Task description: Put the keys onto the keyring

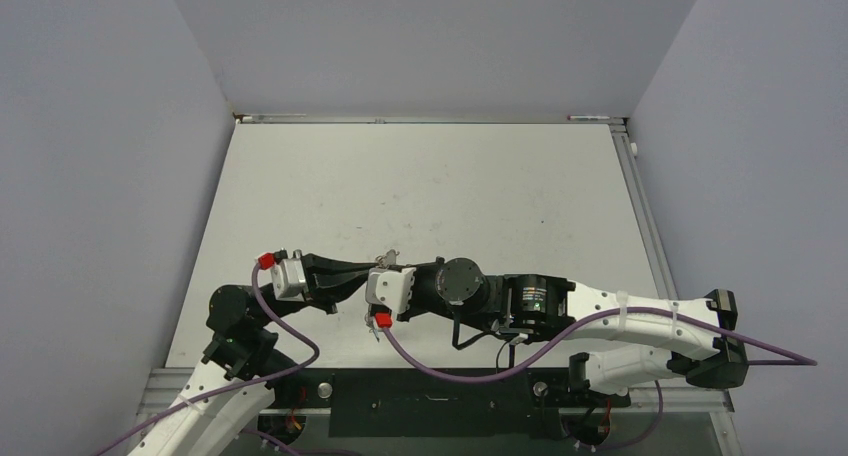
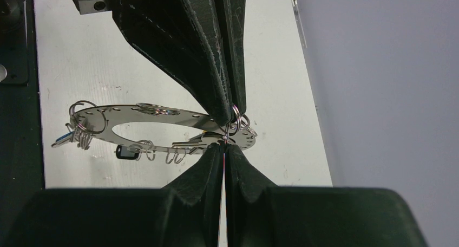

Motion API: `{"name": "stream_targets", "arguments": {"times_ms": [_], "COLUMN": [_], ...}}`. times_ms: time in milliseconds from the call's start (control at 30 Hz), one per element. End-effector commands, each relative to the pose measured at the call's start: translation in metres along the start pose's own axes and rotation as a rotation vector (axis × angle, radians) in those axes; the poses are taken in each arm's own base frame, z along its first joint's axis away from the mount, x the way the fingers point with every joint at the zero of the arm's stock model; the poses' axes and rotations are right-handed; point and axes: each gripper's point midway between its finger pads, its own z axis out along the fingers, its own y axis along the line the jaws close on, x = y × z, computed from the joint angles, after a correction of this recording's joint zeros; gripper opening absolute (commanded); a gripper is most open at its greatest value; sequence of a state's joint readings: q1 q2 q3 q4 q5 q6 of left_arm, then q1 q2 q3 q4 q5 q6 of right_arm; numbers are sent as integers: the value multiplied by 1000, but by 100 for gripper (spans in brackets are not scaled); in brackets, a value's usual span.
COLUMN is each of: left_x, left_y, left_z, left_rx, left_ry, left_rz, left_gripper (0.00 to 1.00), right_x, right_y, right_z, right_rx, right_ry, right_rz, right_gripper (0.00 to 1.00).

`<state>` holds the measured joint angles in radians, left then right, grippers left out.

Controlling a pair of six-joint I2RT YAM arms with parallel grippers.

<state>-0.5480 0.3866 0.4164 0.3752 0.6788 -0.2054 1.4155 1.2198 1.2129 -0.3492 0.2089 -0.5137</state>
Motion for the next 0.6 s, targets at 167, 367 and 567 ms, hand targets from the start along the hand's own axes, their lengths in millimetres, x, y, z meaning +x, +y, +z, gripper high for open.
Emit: {"name": "stream_targets", "arguments": {"times_ms": [167, 367, 567], "left_x": [-27, -25, -30], "left_y": [-3, 1, 9], "left_z": [4, 4, -1], "left_rx": [15, -8, -66], "left_ry": [-53, -46, -62], "left_rz": [45, 38, 65], "left_gripper": [0, 51, 75], "right_x": [-30, -30, -22], "right_y": [-32, -36, -35], "right_z": [-15, -18, -16], "right_rx": [96, 109, 104], "right_ry": [-62, -29, 37], "right_rz": [9, -12, 2], "right_gripper": [5, 5, 5]}}
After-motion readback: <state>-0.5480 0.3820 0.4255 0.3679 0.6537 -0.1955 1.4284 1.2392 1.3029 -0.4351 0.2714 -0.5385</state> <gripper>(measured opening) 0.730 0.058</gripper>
